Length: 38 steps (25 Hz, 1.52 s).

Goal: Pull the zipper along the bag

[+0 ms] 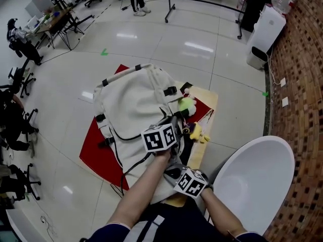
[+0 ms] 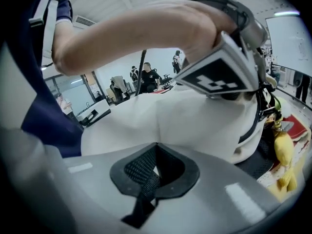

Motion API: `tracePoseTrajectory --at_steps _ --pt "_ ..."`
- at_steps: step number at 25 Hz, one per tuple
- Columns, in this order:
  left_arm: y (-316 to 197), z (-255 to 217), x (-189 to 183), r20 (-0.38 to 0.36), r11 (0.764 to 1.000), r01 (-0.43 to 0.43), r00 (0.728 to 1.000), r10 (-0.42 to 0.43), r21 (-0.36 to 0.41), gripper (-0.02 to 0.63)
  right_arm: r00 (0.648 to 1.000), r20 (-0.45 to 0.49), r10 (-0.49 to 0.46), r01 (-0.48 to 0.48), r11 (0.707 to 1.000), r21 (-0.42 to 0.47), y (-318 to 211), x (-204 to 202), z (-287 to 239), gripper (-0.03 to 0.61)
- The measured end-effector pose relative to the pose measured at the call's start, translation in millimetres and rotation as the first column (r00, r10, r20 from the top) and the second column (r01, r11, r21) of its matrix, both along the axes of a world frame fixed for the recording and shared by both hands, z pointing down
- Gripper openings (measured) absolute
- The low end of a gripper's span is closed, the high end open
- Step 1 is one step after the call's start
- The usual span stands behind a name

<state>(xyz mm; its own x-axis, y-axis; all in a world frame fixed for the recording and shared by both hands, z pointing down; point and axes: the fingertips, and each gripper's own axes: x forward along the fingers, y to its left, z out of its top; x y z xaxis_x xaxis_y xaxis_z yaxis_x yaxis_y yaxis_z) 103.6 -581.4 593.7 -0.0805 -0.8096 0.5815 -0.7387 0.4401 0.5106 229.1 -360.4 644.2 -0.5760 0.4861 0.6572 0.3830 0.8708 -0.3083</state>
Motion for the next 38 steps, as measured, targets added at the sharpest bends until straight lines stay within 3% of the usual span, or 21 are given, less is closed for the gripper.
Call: tracePoseTrajectory --at_steps 3,6,9,14,17,20,25,28,32,35,38 --pt "-8.8 -2.7 -4.8 -0.029 0.998 0.053 0.998 -0.052 0.036 0.040 1.000 -0.007 -0.009 0.009 1.000 -0.006 3.4 2.3 1.9 0.003" --pt "-8.6 -6.3 -6.7 0.007 0.999 0.030 1.000 -0.031 0.030 0.036 1.000 -0.005 -0.009 0.008 1.000 -0.013 3.6 2.5 -0.2 0.005" --pt "-1.2 -4.6 -0.4 0.066 0.999 -0.041 0.997 0.042 -0.014 0.039 1.000 0.006 0.007 -0.007 1.000 -0.022 -3.5 3.2 -6.3 0.005" --pt "8.2 -3.0 21.5 0.052 0.983 -0.184 0.981 0.185 -0.021 0.134 0.992 0.086 0.088 -0.084 0.995 -0.044 -47.2 -2.3 -42.5 0.008" --pt "23.8 -5.9 27.0 0.042 0.972 -0.235 0.971 0.235 -0.009 0.153 0.986 0.119 0.115 -0.116 0.993 0.005 -86.8 -4.8 -60.2 0.047" --pt "39.0 -9.3 31.0 0.045 0.958 -0.287 0.957 0.287 -0.008 0.153 0.976 0.148 0.160 -0.174 0.981 0.086 -134.0 -17.3 -71.8 0.048" --pt "57.6 -11.8 35.1 0.100 0.930 -0.365 0.925 0.367 -0.043 0.153 0.954 0.204 0.221 -0.252 0.958 0.139 -180.2 -73.7 -85.4 0.059" --pt "68.2 -13.2 24.8 0.184 0.918 -0.384 0.899 0.397 -0.104 0.153 0.965 0.165 0.204 -0.236 0.950 0.204 -184.1 -103.7 -73.1 0.083" --pt "82.3 -3.1 -1.2 0.306 0.887 -0.396 0.836 0.456 -0.239 0.152 0.975 0.054 0.215 -0.221 0.929 0.298 -178.7 -123.7 -44.6 0.095" --pt "92.1 11.5 -15.9 0.308 0.873 -0.389 0.826 0.472 -0.296 0.153 0.970 -0.044 0.238 -0.208 0.915 0.346 -174.2 -128.5 -19.6 0.112" --pt "99.1 21.9 -26.1 0.297 0.868 -0.375 0.831 0.471 -0.326 0.153 0.965 -0.092 0.244 -0.179 0.877 0.446 -176.7 -130.8 1.1 0.104"
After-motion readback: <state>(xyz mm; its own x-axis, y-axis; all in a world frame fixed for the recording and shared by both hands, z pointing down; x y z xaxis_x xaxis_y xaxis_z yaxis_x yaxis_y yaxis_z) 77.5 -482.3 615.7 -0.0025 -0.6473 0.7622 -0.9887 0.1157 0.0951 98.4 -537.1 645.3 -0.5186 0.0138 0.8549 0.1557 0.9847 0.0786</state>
